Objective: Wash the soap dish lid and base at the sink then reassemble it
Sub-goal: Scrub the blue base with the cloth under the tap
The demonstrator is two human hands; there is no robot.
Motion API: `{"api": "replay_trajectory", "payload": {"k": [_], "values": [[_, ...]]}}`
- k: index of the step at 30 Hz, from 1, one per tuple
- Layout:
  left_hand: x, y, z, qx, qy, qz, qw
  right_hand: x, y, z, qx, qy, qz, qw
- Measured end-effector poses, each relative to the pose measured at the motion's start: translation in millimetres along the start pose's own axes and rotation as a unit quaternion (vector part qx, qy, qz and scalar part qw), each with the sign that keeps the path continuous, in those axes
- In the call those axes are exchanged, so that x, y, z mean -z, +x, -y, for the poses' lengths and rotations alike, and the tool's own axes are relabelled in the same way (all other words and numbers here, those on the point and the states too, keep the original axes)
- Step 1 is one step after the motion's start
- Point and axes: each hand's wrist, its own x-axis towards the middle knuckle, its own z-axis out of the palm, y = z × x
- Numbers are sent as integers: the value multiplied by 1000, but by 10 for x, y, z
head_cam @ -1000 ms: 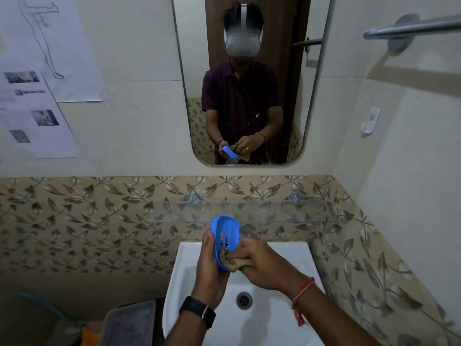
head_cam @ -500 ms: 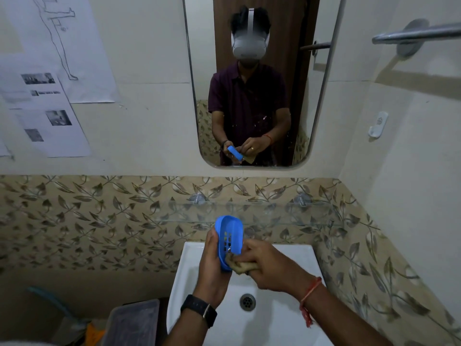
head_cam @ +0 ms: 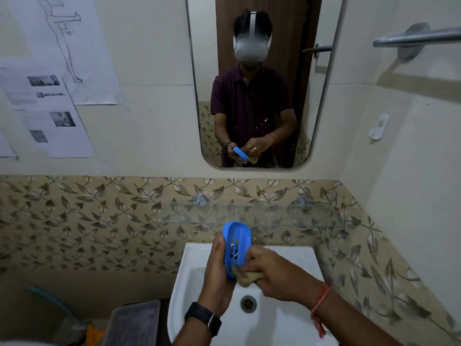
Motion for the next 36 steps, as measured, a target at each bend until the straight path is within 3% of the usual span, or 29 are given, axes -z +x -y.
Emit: {"api": "replay_trajectory", "payload": {"k": [3,7,9,13,21,23,26,29,31,32,34,36], "values": [[15,-27,-2,17,-4,6,1000,237,15,-129,-29,-63,26,997],[35,-28,-30,56,-94,16,994,547,109,-306,-147,-76,-193,967],[2,-36,-47,74,-138,25,987,588,150,-248,-149,-45,-266,951],[-58,-43,-22,77,-171,31,982,301,249,-1,-91,-43,-174,980],[47,30,29,55,-57,-21,997,-201,234,73,-145,-93,-9,985],[2,16,41,31,-47,-35,998,-213,212,126,-160,-22,-15,987],[-69,-3,60,7,-57,-42,997,-130,209,160,-204,187,-7,961],[-124,-5,29,27,-81,-27,996,7,171,272,-211,458,-40,862],[-135,2,-10,10,-82,-19,996,147,172,253,-219,562,-136,785],[-143,-7,-24,-5,-75,-20,997,216,201,188,-234,565,-193,767],[-152,-29,-26,-11,-74,-13,997,334,259,58,-266,484,-276,787],[-170,-52,-8,-8,-80,-11,997,317,308,5,-276,381,-273,839]]}}
